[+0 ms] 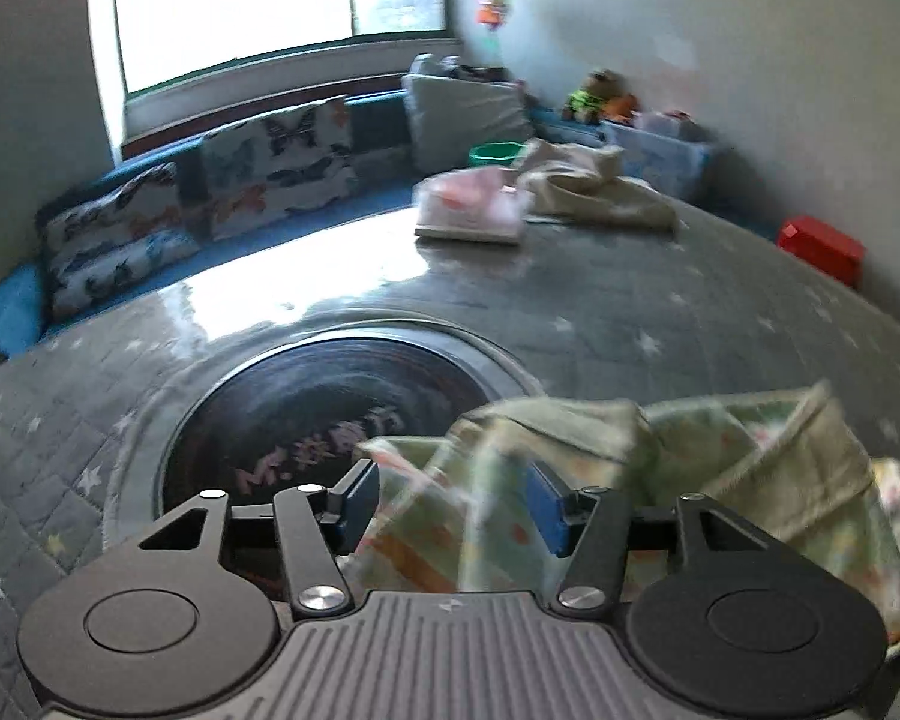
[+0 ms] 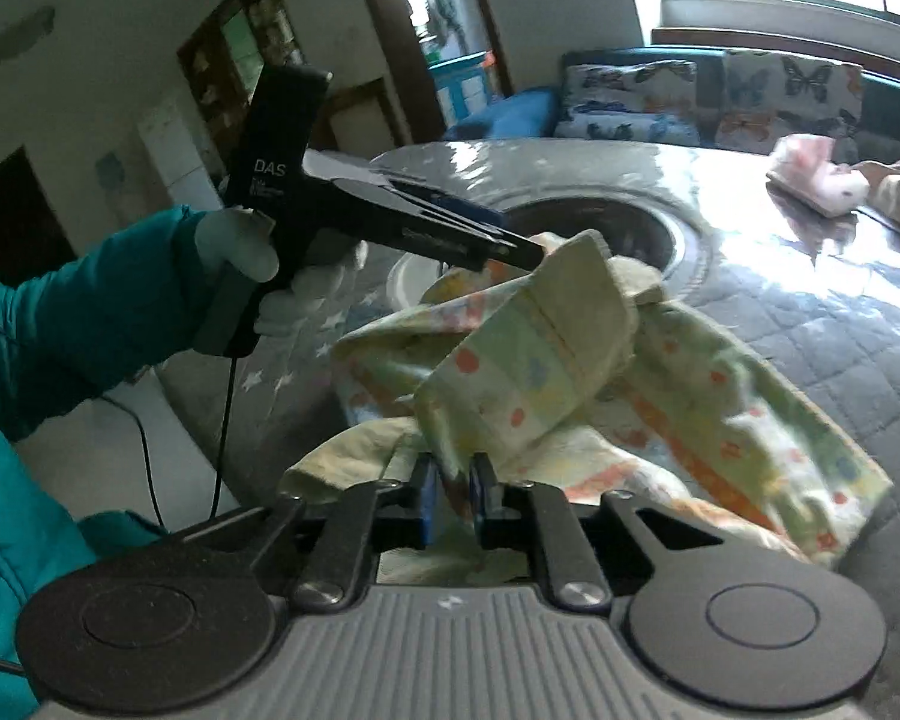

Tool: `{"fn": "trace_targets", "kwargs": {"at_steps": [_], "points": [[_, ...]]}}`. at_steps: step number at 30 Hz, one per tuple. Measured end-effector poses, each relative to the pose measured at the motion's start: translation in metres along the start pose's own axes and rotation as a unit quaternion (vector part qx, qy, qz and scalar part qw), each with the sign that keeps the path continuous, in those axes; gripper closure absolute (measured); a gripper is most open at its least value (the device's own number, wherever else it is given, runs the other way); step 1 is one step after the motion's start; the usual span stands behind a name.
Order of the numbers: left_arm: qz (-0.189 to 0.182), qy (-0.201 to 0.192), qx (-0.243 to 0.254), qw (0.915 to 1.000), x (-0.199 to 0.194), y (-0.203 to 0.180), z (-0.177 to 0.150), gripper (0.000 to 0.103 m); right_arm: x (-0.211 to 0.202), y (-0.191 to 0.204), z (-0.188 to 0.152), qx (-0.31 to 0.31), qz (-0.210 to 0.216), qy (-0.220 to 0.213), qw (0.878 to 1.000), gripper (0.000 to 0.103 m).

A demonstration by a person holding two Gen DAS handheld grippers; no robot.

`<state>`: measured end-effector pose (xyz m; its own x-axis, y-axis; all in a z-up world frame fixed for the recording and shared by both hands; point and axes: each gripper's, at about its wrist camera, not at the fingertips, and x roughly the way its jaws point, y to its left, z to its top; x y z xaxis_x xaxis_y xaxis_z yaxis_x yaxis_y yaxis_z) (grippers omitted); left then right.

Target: Fold clothes

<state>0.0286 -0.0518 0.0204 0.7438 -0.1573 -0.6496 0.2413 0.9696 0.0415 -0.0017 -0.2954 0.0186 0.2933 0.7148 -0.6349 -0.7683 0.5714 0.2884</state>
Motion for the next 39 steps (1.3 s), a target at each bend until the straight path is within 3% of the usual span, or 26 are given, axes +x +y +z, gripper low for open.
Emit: {"fn": "trace_targets", "kwargs": {"at_steps": [2,8,11,15,19,23,26,33,39], "points": [[0.007,0.006,-0.018,0.9998,0.005,0.01,0.007,0.045,-0.012,-0.011,0.005,0.021,-0.011,-0.024,0.999,0.079],[0.009,0.042,-0.077,0.9961,0.032,0.039,0.025,0.044,-0.036,-0.057,0.017,0.078,-0.074,-0.077,0.991,0.067],[0.005,0.058,-0.096,0.9937,0.046,0.048,0.027,0.041,-0.035,-0.092,0.02,0.12,-0.098,-0.085,0.984,0.061],[-0.006,0.076,-0.118,0.99,0.062,0.055,0.029,0.037,-0.032,-0.128,0.012,0.162,-0.128,-0.094,0.974,0.06],[-0.016,0.093,-0.116,0.9887,0.074,0.052,0.028,0.037,-0.016,-0.155,0.004,0.182,-0.149,-0.07,0.969,0.056],[-0.027,0.105,-0.112,0.9878,0.08,0.05,0.025,0.039,-0.003,-0.165,-0.004,0.189,-0.139,-0.056,0.97,0.051],[-0.037,0.109,-0.112,0.9871,0.084,0.049,0.024,0.047,0.005,-0.167,-0.005,0.182,-0.137,-0.047,0.972,0.045],[-0.05,0.105,-0.105,0.9877,0.086,0.047,0.026,0.069,0.017,-0.158,0.0,0.152,-0.131,-0.032,0.979,0.044],[-0.051,0.104,-0.113,0.9868,0.088,0.051,0.029,0.067,0.035,-0.142,0.024,0.093,-0.104,-0.016,0.99,0.044]]}}
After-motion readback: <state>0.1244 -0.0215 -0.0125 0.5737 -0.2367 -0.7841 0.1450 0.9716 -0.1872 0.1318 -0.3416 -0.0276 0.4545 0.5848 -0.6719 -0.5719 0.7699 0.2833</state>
